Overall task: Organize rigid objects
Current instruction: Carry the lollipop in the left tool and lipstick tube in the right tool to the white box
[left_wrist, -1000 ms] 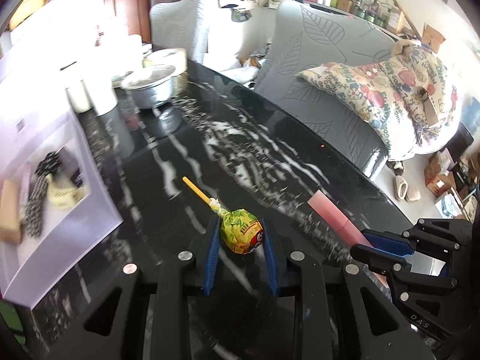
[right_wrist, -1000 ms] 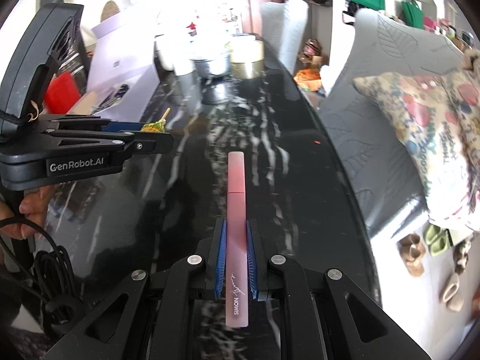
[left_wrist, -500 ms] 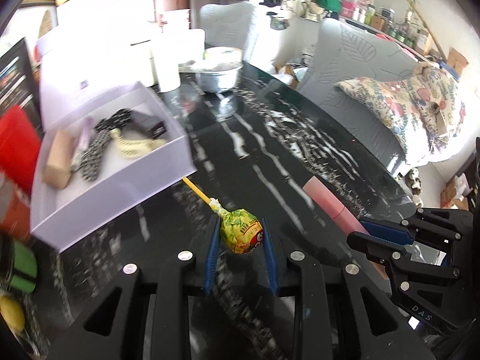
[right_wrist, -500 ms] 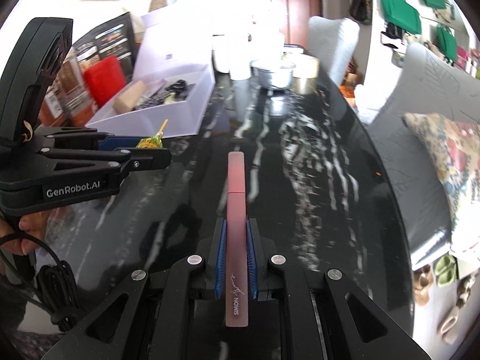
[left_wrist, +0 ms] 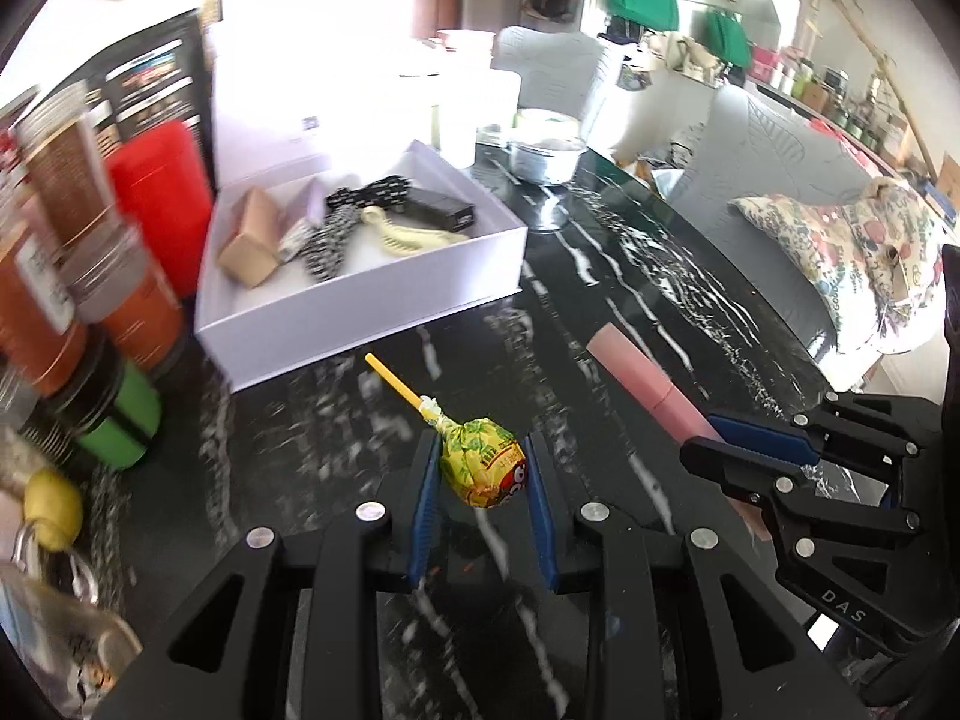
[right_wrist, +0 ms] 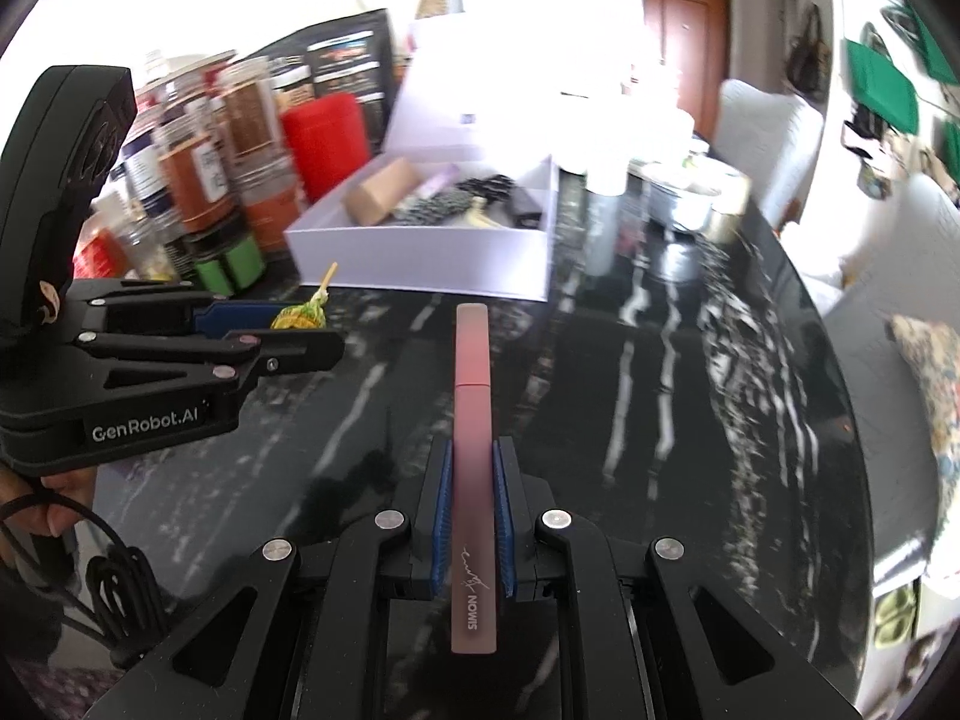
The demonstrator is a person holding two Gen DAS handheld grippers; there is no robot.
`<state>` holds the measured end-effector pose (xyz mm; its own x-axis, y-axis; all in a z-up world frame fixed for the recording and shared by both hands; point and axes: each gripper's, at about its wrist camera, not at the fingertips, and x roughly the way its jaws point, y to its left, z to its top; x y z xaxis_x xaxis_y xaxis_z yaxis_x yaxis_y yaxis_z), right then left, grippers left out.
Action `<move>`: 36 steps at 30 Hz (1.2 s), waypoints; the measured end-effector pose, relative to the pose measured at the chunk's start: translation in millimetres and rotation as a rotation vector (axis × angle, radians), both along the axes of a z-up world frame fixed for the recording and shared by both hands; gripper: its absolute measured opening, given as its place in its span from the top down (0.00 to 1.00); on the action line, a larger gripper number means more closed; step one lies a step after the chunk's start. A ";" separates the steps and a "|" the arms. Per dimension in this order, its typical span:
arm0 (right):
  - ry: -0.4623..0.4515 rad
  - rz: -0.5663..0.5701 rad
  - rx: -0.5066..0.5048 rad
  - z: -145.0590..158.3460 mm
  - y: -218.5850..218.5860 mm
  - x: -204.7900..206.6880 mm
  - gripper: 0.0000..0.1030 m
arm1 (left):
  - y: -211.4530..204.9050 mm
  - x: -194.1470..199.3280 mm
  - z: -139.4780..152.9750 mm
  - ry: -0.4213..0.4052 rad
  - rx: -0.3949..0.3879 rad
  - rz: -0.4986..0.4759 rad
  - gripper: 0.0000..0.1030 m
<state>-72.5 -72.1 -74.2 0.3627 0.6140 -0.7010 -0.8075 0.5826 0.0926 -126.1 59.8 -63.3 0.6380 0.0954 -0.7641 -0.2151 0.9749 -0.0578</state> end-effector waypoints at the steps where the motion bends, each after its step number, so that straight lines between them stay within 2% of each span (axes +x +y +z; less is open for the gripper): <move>1: -0.006 0.011 -0.003 1.3 4.1 -3.5 0.87 | 3.3 -5.5 0.9 -0.001 0.004 0.012 0.74; 7: -0.026 0.078 0.004 9.3 25.3 -20.9 0.87 | 21.9 -33.3 6.8 -0.015 0.018 0.078 0.74; 15: -0.025 0.131 0.027 19.3 44.3 -34.1 0.87 | 38.4 -48.8 14.0 -0.038 0.000 0.126 0.74; 22: -0.026 0.134 0.039 27.8 56.1 -30.2 0.87 | 48.4 -39.2 24.9 -0.048 0.005 0.118 0.74; 36: -0.053 0.121 0.049 51.3 76.1 6.3 0.87 | 62.7 0.0 50.2 -0.074 0.021 0.090 0.74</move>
<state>-66.2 4.0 -22.9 0.3194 0.6885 -0.6511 -0.8762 0.4763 0.0738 -126.1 122.5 -13.1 0.6806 0.1703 -0.7126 -0.2979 0.9529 -0.0569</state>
